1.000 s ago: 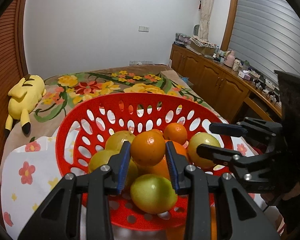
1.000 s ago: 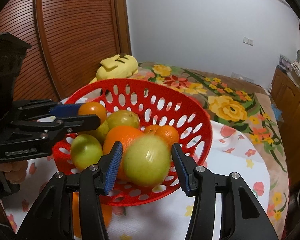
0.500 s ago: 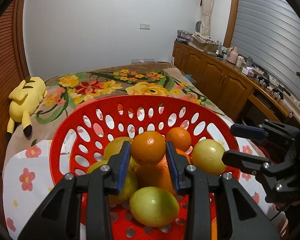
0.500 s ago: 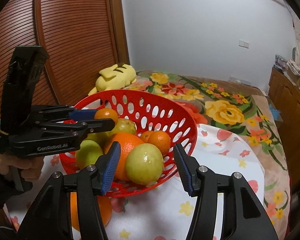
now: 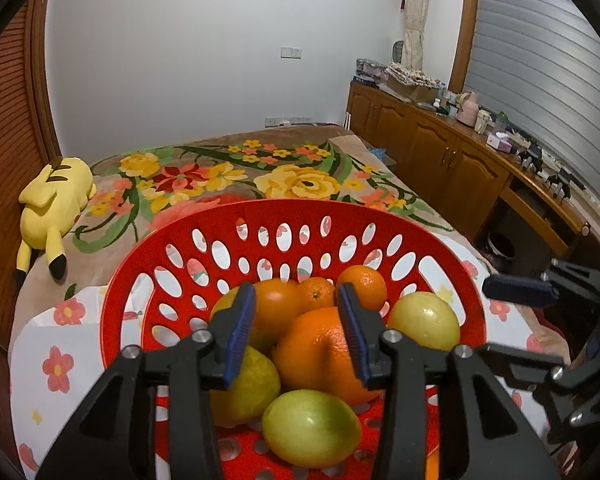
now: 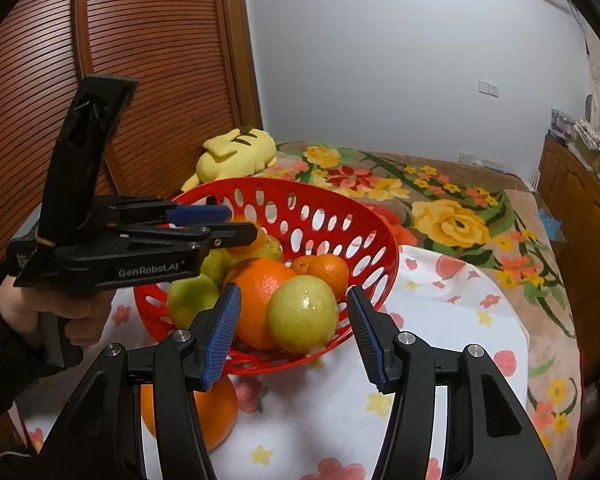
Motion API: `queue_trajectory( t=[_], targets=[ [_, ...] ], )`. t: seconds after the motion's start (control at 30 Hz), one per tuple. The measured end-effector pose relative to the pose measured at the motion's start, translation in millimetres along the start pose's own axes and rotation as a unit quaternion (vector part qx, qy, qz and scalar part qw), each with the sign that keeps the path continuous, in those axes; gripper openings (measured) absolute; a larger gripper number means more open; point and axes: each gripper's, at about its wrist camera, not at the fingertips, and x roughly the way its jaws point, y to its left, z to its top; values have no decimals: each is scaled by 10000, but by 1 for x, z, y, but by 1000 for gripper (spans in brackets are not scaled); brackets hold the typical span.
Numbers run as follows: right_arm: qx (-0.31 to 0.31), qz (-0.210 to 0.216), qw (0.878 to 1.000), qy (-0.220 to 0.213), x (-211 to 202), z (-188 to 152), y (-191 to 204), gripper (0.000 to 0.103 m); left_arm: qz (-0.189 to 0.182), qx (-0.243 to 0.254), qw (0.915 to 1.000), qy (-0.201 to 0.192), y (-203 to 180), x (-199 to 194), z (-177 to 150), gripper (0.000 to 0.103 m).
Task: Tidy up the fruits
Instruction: 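Withdraw both open tools from the basket, then move left tool to the large orange while right tool closes on the small mandarin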
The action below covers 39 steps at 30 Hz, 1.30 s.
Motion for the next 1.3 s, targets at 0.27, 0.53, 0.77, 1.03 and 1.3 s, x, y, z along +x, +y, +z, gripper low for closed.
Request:
queue_trajectory(
  t=[0.27, 0.53, 0.77, 1.03, 1.3],
  targets=[
    [91, -12, 10000, -10, -11, -12, 9, 56, -32, 22, 9999, -118, 1, -32, -15, 45],
    [238, -78, 9997, -47, -30, -34, 25, 58, -149, 15, 9995, -285, 0, -77, -44, 48],
    [394, -151, 9991, -33, -41, -59, 44, 59, -173, 72, 9992, -351, -3, -108, -73, 49],
    [536, -221, 9983, 65, -47, -90, 61, 59, -164, 2, 9992, -355, -3, -133, -106, 52],
    [598, -156, 9978, 224, -43, -110, 72, 59, -108, -84, 9995, -273, 1, -139, -130, 54]
  ],
)
